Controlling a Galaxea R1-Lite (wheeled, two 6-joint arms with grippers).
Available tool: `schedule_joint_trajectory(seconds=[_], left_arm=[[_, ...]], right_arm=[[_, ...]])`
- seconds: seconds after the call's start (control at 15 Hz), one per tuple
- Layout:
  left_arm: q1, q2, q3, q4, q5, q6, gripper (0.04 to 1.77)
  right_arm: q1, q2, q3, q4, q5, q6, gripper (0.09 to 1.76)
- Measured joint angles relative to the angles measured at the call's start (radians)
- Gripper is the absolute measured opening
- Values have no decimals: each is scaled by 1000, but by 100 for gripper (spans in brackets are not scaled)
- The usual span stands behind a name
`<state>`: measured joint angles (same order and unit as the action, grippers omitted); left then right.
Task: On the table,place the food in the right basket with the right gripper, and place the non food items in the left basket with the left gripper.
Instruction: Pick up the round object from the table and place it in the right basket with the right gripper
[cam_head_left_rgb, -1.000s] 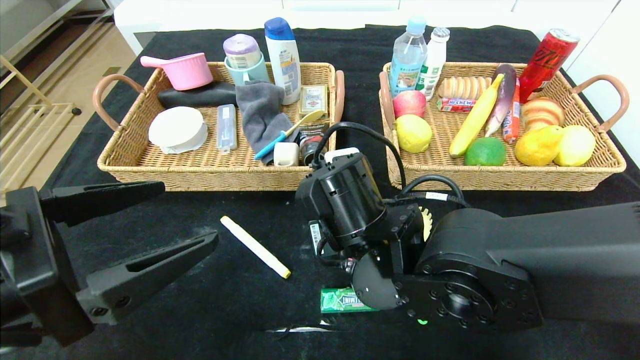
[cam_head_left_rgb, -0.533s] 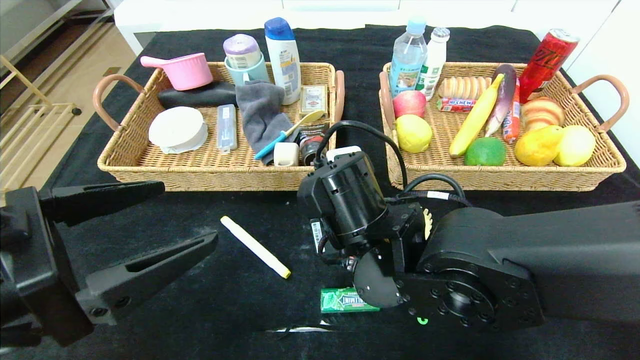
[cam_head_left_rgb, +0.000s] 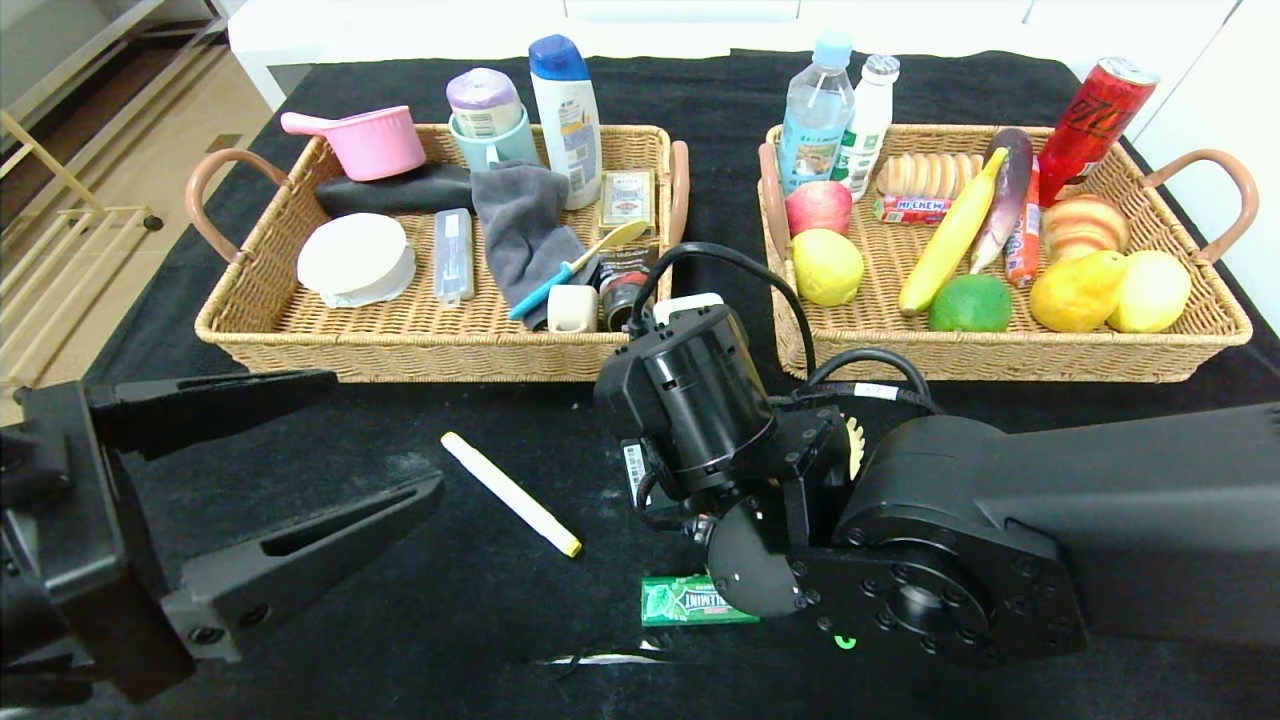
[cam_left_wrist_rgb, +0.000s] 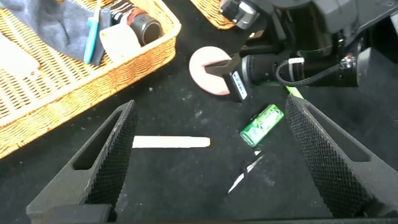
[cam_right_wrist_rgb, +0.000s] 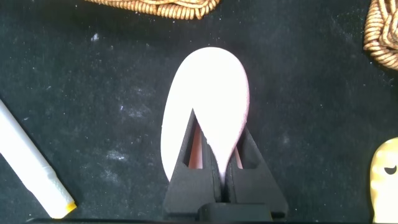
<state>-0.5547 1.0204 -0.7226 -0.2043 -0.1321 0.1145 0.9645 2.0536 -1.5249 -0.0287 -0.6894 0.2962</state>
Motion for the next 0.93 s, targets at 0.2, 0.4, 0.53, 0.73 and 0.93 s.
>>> schedule_joint_trajectory(seconds=[0.2, 0.4, 0.53, 0.73, 0.93], left_arm=[[-2, 0, 0, 0, 0, 0, 172], [-2, 0, -1, 0, 1, 0, 172], [-2, 2, -1, 0, 1, 0, 172], [-2, 2, -1, -1, 1, 0, 172], [-2, 4, -1, 0, 1, 0, 172]], right_arm=[[0, 0, 0, 0, 0, 0, 16], [0, -2, 0, 1, 0, 0, 16], [2, -14, -1, 3, 0, -1, 16], [3, -53, 0, 12, 0, 0, 16], [-8, -105, 5, 13, 0, -2, 16]])
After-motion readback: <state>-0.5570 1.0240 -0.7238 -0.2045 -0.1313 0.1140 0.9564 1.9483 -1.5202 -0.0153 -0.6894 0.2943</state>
